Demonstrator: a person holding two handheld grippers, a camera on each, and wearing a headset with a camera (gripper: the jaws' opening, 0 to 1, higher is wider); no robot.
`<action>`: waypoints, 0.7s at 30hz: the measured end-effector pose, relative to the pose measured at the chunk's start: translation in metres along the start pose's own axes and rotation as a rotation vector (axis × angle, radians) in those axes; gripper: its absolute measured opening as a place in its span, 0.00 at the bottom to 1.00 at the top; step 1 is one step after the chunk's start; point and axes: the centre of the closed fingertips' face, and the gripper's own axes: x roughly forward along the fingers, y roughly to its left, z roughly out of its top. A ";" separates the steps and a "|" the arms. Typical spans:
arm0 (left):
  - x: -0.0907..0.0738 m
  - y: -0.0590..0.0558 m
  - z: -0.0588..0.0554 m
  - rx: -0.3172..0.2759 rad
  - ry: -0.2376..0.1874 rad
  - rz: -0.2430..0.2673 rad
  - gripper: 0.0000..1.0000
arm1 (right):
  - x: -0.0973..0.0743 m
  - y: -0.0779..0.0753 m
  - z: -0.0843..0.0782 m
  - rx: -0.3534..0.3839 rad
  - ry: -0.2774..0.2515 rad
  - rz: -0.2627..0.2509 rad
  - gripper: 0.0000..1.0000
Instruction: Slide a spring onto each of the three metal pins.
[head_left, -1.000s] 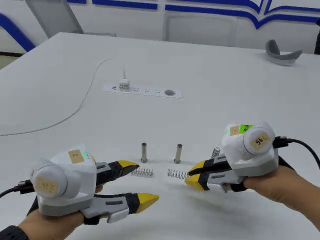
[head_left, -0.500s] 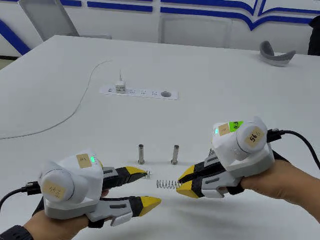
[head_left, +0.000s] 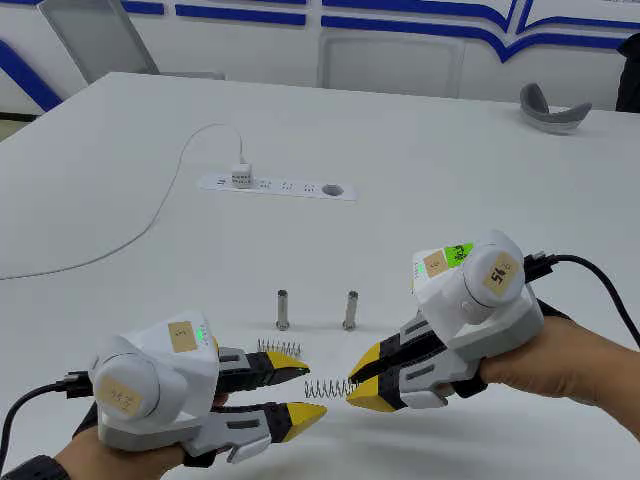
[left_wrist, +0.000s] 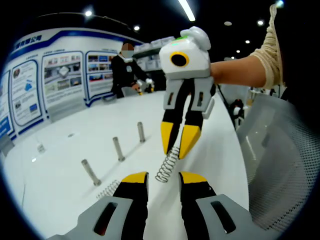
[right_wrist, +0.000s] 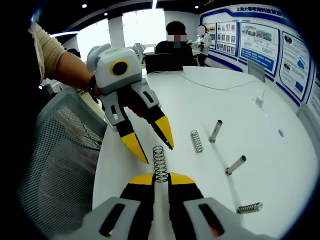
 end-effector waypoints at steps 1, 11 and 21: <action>0.000 -0.001 0.000 -0.001 0.000 -0.003 0.24 | 0.000 0.000 0.000 -0.001 0.002 0.002 0.11; 0.003 -0.007 0.000 0.038 0.006 -0.016 0.14 | -0.002 0.005 0.000 -0.004 0.021 0.020 0.11; 0.005 -0.006 0.001 0.033 0.006 -0.011 0.13 | -0.009 0.007 0.016 -0.019 -0.007 0.014 0.11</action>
